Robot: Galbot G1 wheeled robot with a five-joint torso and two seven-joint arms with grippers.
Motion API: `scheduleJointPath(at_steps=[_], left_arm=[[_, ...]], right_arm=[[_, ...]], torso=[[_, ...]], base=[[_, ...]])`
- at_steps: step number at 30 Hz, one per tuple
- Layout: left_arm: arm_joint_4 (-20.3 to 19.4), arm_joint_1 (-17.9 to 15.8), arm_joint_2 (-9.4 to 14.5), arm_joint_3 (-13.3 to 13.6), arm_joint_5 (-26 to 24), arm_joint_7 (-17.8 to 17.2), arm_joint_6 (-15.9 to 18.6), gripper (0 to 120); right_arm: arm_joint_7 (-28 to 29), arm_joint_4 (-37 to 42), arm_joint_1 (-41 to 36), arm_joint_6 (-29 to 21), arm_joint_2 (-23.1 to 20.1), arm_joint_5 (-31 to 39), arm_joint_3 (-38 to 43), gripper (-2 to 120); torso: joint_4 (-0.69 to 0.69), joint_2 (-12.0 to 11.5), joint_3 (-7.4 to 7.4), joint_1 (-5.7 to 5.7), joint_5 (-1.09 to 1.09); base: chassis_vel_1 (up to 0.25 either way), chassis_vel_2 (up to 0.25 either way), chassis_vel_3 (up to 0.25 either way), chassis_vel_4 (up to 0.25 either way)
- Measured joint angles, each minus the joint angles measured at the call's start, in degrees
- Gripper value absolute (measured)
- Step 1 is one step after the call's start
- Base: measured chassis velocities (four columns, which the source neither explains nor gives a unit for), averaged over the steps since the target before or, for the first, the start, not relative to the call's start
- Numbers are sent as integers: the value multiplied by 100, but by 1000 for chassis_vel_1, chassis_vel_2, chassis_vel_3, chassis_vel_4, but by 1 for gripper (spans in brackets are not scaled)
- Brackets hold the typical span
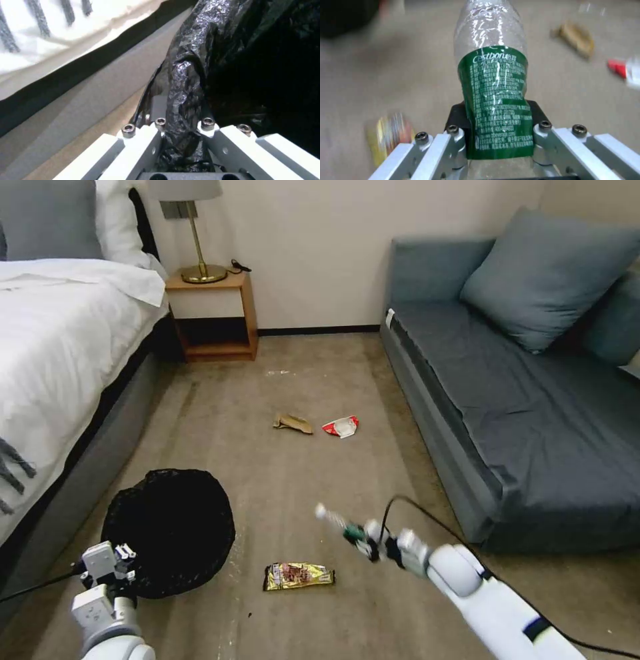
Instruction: Pick up the trash bin, then pick up the garbage on the floor and place it into the trash bin.
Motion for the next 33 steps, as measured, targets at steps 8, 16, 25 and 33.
scheduleJointPath(at_steps=[8, 16, 25, 33], left_arm=[[-100, -120, 86, 43, -413, 244, -122, 3], [187, -413, 79, 88, -385, 250, -124, 3], [205, -490, 68, 98, -471, 228, -121, 3], [82, -450, -26, 104, -676, 234, -152, 3]], right_arm=[[393, 410, 582, -336, 389, 1620, -554, 26], [383, 631, 1198, -415, 977, 2404, -1410, 26], [593, 602, 1360, -219, 1515, 2562, -1970, 26], [753, -424, 1523, 35, 1974, 1915, -2187, 26]], torso=[[-1, 0, 0, 0, 0], [0, 0, 0, 0, -1], [0, 0, 0, 0, -1], [0, 0, 0, 0, 0]], base=[[0, 0, 0, 0], [0, 0, 0, 0], [0, 0, 0, 0], [0, 0, 0, 0]])
